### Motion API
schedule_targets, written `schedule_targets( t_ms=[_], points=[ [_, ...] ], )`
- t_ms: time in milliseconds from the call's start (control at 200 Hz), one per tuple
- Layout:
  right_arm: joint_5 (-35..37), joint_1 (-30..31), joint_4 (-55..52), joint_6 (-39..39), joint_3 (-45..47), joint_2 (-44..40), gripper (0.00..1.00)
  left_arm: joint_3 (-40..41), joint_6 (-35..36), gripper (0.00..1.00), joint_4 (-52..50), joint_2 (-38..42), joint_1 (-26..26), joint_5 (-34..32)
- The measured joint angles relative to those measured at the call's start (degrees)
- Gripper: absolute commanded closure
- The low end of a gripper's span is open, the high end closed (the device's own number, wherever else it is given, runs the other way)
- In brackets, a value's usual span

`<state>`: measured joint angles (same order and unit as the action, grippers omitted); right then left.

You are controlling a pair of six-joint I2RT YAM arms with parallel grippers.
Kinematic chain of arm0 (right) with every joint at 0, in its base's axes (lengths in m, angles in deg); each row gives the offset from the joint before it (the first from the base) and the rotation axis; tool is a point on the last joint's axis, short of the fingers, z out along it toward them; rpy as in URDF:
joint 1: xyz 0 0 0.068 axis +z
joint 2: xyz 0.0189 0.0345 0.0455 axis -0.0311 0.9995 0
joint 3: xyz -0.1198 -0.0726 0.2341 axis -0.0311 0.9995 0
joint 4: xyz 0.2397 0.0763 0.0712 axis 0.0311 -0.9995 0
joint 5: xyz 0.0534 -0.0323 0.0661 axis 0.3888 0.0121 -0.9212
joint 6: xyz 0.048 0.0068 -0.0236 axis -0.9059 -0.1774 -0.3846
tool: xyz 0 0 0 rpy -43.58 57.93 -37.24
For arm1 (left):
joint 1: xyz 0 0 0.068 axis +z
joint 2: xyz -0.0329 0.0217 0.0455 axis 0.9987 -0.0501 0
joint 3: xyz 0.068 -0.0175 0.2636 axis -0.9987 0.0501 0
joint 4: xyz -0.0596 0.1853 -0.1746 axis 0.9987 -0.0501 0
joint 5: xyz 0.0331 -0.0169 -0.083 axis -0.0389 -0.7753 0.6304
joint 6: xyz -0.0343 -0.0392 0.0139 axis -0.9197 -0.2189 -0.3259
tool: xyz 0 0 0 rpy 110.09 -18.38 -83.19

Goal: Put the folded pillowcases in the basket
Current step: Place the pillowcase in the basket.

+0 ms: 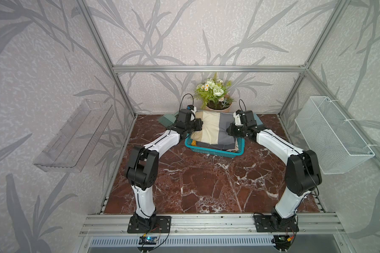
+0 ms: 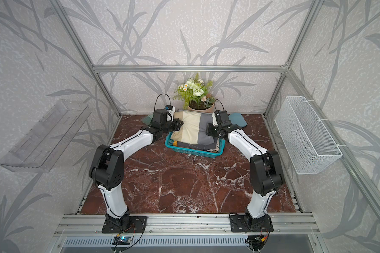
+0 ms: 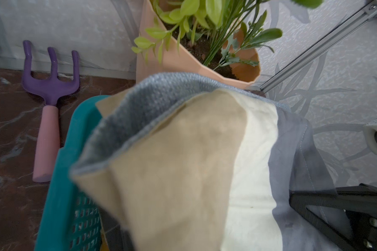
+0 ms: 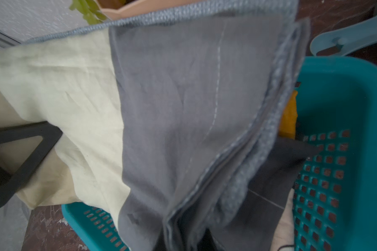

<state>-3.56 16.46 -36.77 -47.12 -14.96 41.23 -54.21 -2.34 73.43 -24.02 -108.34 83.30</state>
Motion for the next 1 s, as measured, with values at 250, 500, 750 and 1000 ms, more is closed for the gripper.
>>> schedule_targets(
  t_ms=[250, 500, 750, 1000],
  points=[
    [0.7, -1.22, 0.28, -0.13, -0.57, 6.08, 0.77, -1.84, 0.28, 0.92, 0.74, -6.91, 0.0, 1.49],
    [4.98, -2.08, -1.75, 0.98, -0.59, 5.81, 0.3, -1.86, 1.68, 0.25, 1.16, -6.34, 1.36, -3.63],
    [9.14, -0.96, -0.96, 1.97, 1.95, -3.06, 0.13, -3.65, 2.14, 0.25, -0.81, 0.68, 2.03, -8.59],
    [10.64, 3.61, 4.92, 3.61, 6.27, -9.84, 1.0, -3.58, -0.2, 1.0, 3.85, 6.62, 0.81, -6.38]
  ],
)
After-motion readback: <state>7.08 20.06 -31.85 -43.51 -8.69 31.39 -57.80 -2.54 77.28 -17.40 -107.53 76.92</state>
